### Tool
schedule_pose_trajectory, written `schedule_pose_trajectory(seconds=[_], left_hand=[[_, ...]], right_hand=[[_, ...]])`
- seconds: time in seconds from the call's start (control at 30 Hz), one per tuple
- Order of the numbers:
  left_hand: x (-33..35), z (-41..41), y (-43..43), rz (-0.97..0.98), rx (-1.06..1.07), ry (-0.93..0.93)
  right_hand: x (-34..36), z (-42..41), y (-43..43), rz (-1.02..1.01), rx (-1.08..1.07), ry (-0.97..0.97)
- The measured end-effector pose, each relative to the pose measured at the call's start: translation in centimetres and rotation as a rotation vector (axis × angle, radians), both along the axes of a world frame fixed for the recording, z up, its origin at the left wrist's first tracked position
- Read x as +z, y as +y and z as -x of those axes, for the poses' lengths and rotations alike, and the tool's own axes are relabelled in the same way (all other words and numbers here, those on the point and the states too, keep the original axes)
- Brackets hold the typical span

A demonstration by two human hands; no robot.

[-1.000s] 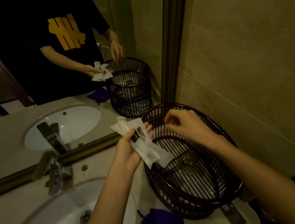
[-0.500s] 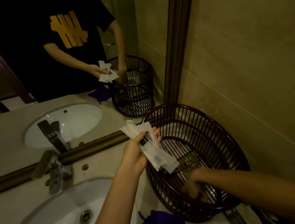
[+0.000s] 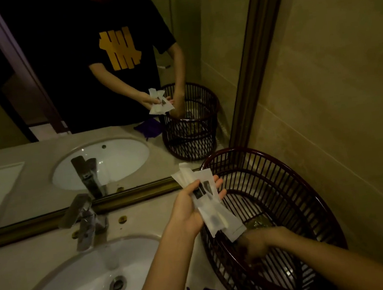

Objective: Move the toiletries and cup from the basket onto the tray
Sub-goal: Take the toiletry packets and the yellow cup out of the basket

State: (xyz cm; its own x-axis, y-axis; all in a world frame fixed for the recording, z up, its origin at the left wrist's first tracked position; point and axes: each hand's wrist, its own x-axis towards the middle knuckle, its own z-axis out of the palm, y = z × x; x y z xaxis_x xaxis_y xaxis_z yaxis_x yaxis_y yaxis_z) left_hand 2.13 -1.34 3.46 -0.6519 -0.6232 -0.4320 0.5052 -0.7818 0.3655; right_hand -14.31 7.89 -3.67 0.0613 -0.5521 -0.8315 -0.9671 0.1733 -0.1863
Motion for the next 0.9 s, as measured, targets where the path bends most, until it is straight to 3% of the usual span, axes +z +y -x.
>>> schedule_pose_trajectory(seconds=[0.3,0.5,0.63,0.77,0.9], left_hand=[[0.4,0.1,-0.2,-0.018,0.012,0.026],[0.7,0.7,0.2,0.009,-0.009,0.093],[0.9,0.4,0.6,-0.028,0.016,0.146],[1.0,-0.1,1.0,-0.033,-0.044,0.113],[1.1,-0.1,1.2,-0.015,-0.006,0.07]], right_hand=[[11.6,4.1,-1.1,0.889,-0.483,-0.295],[15.3,-1.7,-3.1,0.979,-0.451,-0.515],[13.6,-4.4,-4.6,1.057,-0.33,-0.409],[11.6,-4.9,-5.0,1.211,-0.17,-0.112],[12.2,-2.8,-4.7,1.26,-0.361,-0.188]])
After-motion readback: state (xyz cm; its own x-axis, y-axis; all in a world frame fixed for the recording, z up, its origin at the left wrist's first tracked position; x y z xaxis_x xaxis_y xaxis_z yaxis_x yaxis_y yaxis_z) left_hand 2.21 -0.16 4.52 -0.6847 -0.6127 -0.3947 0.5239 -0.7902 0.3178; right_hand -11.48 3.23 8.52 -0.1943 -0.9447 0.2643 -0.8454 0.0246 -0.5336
